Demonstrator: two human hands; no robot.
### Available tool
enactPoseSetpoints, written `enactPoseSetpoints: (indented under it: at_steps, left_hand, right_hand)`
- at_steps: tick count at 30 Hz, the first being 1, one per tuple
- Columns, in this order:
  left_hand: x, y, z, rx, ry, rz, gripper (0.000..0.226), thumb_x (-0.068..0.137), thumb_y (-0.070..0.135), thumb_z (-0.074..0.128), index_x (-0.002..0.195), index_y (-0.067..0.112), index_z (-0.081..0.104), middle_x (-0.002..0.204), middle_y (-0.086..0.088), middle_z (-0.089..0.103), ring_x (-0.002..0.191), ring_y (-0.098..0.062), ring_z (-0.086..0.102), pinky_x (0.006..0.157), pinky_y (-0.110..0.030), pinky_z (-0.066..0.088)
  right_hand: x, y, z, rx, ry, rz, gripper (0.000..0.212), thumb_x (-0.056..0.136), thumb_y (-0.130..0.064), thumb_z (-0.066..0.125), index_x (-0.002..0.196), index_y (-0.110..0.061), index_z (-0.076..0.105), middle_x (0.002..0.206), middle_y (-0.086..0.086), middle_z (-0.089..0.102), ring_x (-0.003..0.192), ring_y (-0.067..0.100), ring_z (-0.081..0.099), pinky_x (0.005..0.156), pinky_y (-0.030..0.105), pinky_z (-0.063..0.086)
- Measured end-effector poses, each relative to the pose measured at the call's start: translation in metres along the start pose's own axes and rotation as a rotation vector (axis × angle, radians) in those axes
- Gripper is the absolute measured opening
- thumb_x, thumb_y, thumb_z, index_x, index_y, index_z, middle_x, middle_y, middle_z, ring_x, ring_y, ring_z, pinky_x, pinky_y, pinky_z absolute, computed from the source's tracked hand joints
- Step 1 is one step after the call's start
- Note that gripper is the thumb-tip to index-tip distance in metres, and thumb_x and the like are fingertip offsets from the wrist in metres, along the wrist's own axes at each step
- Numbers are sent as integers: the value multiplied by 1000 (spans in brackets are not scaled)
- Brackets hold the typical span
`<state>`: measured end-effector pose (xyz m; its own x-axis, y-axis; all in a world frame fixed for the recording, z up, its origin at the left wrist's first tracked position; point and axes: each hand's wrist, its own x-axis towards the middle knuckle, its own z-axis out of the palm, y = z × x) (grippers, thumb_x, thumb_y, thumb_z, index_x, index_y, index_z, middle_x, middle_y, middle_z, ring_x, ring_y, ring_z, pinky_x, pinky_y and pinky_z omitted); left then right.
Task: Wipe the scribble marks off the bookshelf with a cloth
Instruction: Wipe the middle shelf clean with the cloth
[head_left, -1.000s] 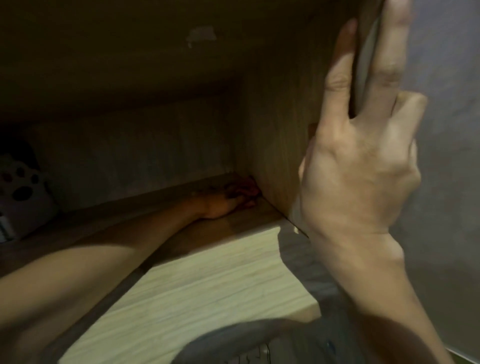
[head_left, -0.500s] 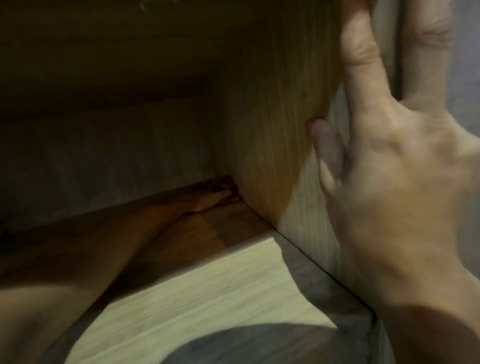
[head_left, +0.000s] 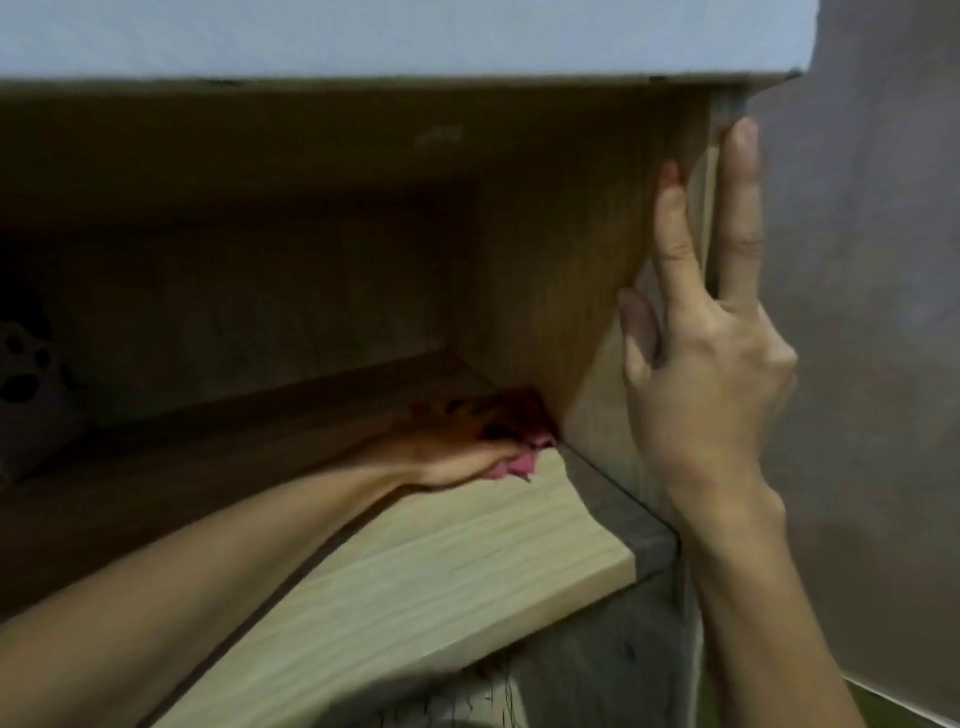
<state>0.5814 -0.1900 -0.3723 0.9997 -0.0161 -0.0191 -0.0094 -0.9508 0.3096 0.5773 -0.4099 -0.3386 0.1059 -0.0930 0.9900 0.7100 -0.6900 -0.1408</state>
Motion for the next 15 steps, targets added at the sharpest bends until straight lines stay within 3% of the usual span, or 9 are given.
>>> enactPoseSetpoints:
  at_steps: [1,3,6,8,9,10,12,14,15]
  left_hand:
    - [-33,41,-1,1,-71,27,44,91,62,43,132,59,30,136,9,50,118,-9,51,101,-25,35]
    - [-88,71,4,188,-158,104,59,92,65,32,145,55,8,158,13,16,140,-20,25,110,-36,22]
    - [-122,58,6,246,-170,140,73,81,70,26,146,53,0,158,21,-1,145,-10,0,115,-46,4]
    - [-143,55,-1,93,-84,142,75,85,70,34,147,51,-5,159,19,-6,145,-7,-5,117,-44,-4]
    - [-153,51,-4,13,-40,110,74,88,68,37,145,52,-7,159,18,-9,145,-8,-7,118,-44,-5]
    - [-164,44,-8,-58,2,67,71,88,66,35,141,54,-10,159,16,-11,146,-10,-8,118,-44,-5]
    - [-189,22,-18,-73,51,-68,62,86,64,30,133,58,-10,159,13,-12,146,-16,-7,117,-46,-2]
    - [-217,-15,-26,32,41,-217,59,91,61,30,137,55,-7,158,14,-10,147,-17,-3,116,-49,1]
    - [-237,-34,-30,73,27,-291,61,93,60,30,142,51,-3,159,14,-7,148,-17,0,116,-51,2]
  right_hand:
    - [0,-1,0,-2,-10,3,62,88,-10,60,146,-17,38,153,13,29,67,24,58,60,24,34]
    - [0,4,-3,3,-36,7,62,89,-9,58,146,-18,36,154,10,22,74,30,61,59,27,40]
    - [-4,-14,-11,11,-88,141,67,86,1,56,147,-15,34,157,16,14,103,46,54,69,48,50]
    - [-18,-44,-20,13,-164,266,67,84,4,56,146,-14,38,157,22,9,125,54,34,89,64,40]
    - [-27,-63,-25,-9,-222,238,61,88,-7,55,146,-16,38,157,21,5,133,54,22,99,66,30]
    - [-36,-81,-30,1,-373,152,56,93,-27,47,148,-22,34,158,16,0,140,49,13,105,64,20]
    - [-43,-106,-35,142,-966,1,64,92,-65,22,149,-38,14,156,-7,-13,147,30,1,114,52,5]
    - [-37,-103,-29,194,-1417,-83,60,93,-66,19,148,-46,11,157,-18,-2,147,18,8,118,48,7]
    - [-35,-95,-14,208,-1457,-88,55,95,-61,22,148,-45,16,158,-14,10,145,19,17,117,48,15]
